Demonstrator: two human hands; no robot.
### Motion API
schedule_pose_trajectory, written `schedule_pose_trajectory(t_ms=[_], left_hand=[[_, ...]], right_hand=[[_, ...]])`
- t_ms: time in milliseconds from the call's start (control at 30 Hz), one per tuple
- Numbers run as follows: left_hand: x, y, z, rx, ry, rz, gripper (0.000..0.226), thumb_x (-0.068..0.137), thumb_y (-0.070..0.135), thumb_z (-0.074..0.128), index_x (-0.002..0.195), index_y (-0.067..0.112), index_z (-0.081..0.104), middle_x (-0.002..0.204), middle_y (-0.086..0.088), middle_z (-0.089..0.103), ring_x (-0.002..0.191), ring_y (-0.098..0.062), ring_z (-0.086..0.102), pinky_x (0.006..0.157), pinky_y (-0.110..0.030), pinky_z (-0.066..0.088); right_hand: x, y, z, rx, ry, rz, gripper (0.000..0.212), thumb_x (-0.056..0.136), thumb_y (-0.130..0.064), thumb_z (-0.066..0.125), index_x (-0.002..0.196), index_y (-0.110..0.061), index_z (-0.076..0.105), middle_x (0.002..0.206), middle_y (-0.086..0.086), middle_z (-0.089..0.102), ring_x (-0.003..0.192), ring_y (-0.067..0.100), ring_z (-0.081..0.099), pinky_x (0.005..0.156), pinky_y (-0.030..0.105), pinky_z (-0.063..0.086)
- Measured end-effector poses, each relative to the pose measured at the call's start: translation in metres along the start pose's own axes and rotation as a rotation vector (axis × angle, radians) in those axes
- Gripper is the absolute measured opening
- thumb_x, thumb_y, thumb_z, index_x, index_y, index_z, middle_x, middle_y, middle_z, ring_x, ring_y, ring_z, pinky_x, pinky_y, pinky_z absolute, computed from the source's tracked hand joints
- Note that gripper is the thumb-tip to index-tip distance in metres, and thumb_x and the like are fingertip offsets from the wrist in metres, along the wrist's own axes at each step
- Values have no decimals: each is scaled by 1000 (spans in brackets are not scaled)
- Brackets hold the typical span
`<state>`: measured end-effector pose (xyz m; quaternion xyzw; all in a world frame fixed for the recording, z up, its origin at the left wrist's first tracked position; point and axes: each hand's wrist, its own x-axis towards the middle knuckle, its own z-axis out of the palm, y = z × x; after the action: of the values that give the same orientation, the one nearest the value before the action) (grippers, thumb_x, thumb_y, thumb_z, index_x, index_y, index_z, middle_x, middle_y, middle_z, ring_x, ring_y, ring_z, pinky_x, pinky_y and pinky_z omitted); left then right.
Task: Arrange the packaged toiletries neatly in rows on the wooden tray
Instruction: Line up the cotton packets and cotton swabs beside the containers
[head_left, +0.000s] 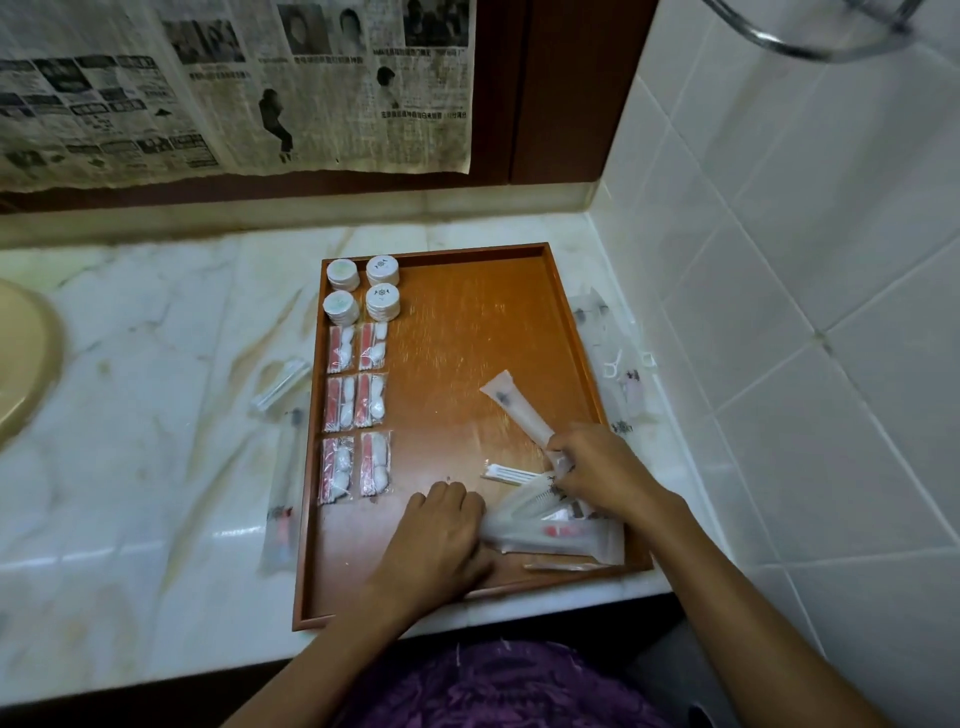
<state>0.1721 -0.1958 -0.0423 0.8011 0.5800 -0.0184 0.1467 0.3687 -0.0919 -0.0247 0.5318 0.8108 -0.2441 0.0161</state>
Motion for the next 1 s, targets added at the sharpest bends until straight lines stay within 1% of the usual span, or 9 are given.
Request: schedule_pose_trajectory(t_ms=[100,200,300,433,533,667,767,833,1000], left_hand=[[-2,3,-1,-5,52,5,18,64,19,67,76,11,57,74,-8,56,66,-29,53,52,-37,44],[0,2,-4,-37,65,-62,16,80,16,56,94,9,53,81,-11,59,73,-33,55,56,-40,41],[3,-6,-4,-128,56,-78,32,89,23,51,119,14,43,97,-9,62,85,-29,55,63,-37,37],[4,-17,-10,-304,104,-96,37,87,23,59,123,19,50,102,-4,67,88,-26,61,67,-35,42],[2,-20,-17,-368,112,-106,28,88,24,62,115,20,55,92,-1,68,79,-21,60,60,-31,37],[8,-17,-28,-617,96,-128,18,92,12,58,108,21,59,77,8,60,66,-8,54,58,-28,38],[30,-3,-42,-870,88,-153,17,93,8,58,104,20,61,76,7,59,59,-4,51,54,-21,40],[53,11,-51,-1029,101,-190,14,94,8,57,98,21,61,72,6,57,58,-9,51,54,-27,41],[125,56,-74,-1201,60,-214,11,99,18,52,109,14,56,79,2,61,59,-6,59,50,-22,47]], right_hand=[[1,11,-4,110,72,-27,28,81,2,65,100,-15,75,96,1,63,85,17,59,71,28,51],[1,18,-9,334,196,17,25,84,1,65,93,-19,75,95,-10,63,83,-1,57,74,7,47],[1,22,-17,566,303,73,28,84,0,67,93,-27,74,95,-16,64,86,-13,56,72,0,43],[3,24,-22,797,359,213,27,83,-1,66,99,-21,75,101,-11,69,98,3,62,83,17,50],[1,27,-24,877,418,289,26,83,-2,68,97,-22,75,98,-13,69,98,8,63,73,16,49],[-1,32,-39,837,516,306,23,84,-8,71,94,-28,74,100,-10,70,92,7,64,65,10,46],[1,39,-62,661,628,288,25,81,-5,71,96,-24,76,95,-4,73,86,11,67,73,17,50],[6,47,-78,496,673,296,28,79,-3,69,101,-19,76,98,2,74,90,18,68,81,21,50],[14,60,-99,366,554,356,52,77,-5,71,127,-16,61,123,9,65,111,25,61,92,25,44]])
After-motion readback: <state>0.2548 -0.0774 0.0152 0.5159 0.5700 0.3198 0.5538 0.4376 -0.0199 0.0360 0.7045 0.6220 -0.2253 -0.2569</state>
